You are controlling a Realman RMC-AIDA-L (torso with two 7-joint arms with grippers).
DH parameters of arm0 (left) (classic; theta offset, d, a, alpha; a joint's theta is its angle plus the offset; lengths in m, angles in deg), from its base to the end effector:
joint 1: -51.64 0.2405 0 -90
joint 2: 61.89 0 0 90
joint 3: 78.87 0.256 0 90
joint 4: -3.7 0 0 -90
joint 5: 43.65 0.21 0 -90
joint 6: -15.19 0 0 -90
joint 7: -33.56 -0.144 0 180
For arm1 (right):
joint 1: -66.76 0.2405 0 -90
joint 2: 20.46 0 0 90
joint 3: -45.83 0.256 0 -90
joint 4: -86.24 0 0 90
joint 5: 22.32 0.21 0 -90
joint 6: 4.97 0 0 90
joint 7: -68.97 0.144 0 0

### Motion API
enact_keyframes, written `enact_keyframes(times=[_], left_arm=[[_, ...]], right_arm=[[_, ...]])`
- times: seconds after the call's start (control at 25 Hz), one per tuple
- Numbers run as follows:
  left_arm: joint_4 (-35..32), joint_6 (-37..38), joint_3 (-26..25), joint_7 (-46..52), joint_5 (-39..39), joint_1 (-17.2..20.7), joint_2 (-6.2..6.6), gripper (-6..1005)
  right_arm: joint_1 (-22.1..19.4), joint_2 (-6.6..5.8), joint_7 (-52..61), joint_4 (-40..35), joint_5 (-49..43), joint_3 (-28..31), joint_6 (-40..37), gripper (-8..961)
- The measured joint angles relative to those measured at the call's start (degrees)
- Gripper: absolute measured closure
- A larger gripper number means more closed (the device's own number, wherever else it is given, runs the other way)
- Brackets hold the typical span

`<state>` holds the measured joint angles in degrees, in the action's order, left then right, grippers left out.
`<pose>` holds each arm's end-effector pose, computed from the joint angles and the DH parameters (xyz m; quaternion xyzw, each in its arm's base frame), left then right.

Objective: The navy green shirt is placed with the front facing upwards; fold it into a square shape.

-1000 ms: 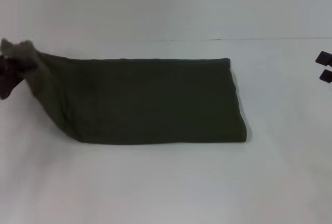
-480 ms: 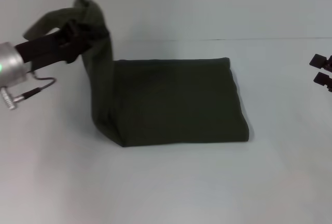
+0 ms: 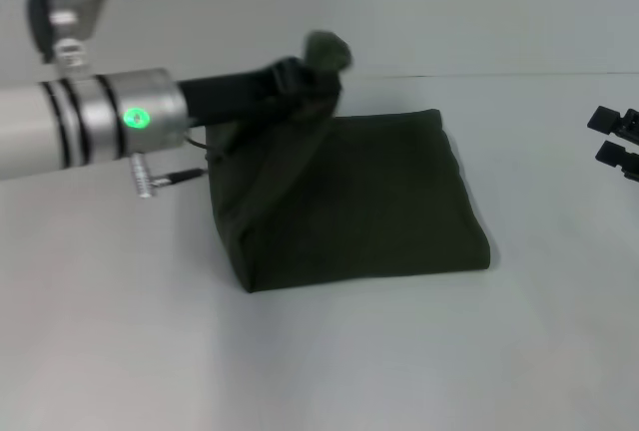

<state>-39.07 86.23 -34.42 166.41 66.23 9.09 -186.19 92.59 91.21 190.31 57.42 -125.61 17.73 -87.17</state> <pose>-0.1657 0.4097 -0.0190 -0.7818 -0.5285 -0.3192 0.0870 0.3277 0.3376 0.0722 -0.6675 0.6022 0.4055 0.1655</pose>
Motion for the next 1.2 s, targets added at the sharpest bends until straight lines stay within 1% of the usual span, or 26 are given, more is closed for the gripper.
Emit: enact_keyframes(times=[0.04,0.08,0.12,0.16,0.32,0.44,0.6,0.72,0.8,0.84,0.96,1.04,1.12,1.16,1.2], left_arm=[[0.0,-1.3,2.2,0.0,-0.4,-0.1,-0.08,933],[0.1,-4.0,6.8,0.0,-1.3,-0.3,-0.12,932],[0.1,-5.5,9.2,0.0,-1.9,-0.3,-0.14,930],[0.1,-7.8,13.3,0.0,-3.1,-0.4,-0.15,929],[0.1,-11.0,21.7,-1.4,-6.5,-0.4,-0.23,925],[0.1,-11.9,25.1,-3.3,-8.1,-0.5,-0.24,921],[1.5,-12.4,28.3,-6.1,-8.2,-1.1,-0.13,917],[2.9,-14.4,32.5,-6.1,-7.8,-1.9,-0.08,913],[2.7,-14.5,35.2,-6.2,-7.9,-2.1,-0.11,911],[2.3,-14.3,36.1,-6.3,-7.9,-2.2,-0.13,910],[-0.3,-10.8,37.3,-7.1,-8.0,-2.0,-0.06,771],[-2.7,-6.2,36.9,-8.8,-8.1,-1.0,0.08,679],[-5.3,-1.8,35.3,-10.4,-8.3,0.5,0.06,599],[-7.7,1.4,31.7,-10.8,-8.4,2.3,0.03,559],[-7.7,1.4,31.7,-10.8,-8.4,2.3,0.03,519]], right_arm=[[0.0,0.02,0.0,0.0,0.0,0.0,0.1,89],[0.0,0.06,0.0,0.0,0.0,-0.1,0.1,89],[0.0,0.1,0.0,0.0,0.0,-0.1,0.1,88],[0.0,0.12,0.0,0.0,-0.1,-0.1,0.1,88],[0.0,0.13,0.0,0.0,-0.1,-0.2,0.1,88],[0.0,0.13,0.0,0.0,-0.1,-0.3,0.1,88],[-0.1,0.11,0.0,0.0,-0.1,-0.4,0.1,88],[-0.3,0.04,0.0,0.0,-0.1,-0.6,0.3,89],[-0.4,-0.01,0.1,0.0,-0.1,-0.6,0.7,89],[-0.4,-0.03,0.2,0.0,-0.1,-0.6,0.8,89],[-0.5,-0.11,0.3,0.0,-0.1,-0.6,1.1,89],[-0.6,-0.15,0.3,0.0,-0.1,-0.6,1.1,89],[-0.6,-0.15,0.4,0.1,-0.1,-0.6,1.2,89],[-0.6,-0.15,0.4,0.1,-0.2,-0.6,1.2,89],[-0.6,-0.15,0.4,0.1,-0.2,-0.7,1.2,89]])
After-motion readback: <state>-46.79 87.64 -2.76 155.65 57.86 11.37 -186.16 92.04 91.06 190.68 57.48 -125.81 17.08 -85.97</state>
